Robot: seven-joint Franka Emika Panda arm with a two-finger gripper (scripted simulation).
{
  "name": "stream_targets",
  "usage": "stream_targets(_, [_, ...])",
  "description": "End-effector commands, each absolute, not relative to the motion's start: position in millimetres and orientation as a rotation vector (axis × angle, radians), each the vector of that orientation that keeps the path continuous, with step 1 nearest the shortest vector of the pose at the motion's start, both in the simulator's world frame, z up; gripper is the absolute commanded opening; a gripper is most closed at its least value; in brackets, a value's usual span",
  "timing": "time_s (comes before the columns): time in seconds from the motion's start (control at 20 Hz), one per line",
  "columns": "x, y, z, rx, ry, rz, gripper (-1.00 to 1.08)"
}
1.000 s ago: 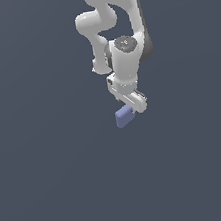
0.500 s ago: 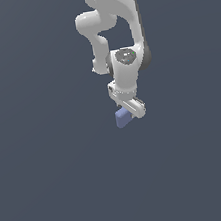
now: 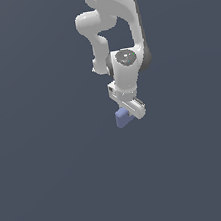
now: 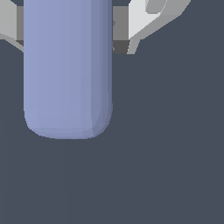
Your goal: Pick up the object and move it to a goal position.
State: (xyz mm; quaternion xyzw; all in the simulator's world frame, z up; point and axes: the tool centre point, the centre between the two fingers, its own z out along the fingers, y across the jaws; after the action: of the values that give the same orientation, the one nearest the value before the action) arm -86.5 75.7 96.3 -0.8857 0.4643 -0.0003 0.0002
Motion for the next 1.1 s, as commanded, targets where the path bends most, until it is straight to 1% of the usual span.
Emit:
stream_targets(0.0, [-86.7, 75.4, 95.7, -2.782, 1.459, 0.000, -1.00])
stream_targets(0.25, [-84.7, 75.3, 96.9, -2.782, 1.458, -0.001, -1.00])
stream_targets(0.5, [-73.9, 73.1, 100.8, -2.782, 1.458, -0.001, -1.00])
stream_targets(0.75, [-53.8, 69.1, 107.9, -2.782, 1.458, -0.001, -1.00])
stream_targets(1.05, [-19.2, 62.5, 119.8, -2.783, 1.458, -0.001, -1.00])
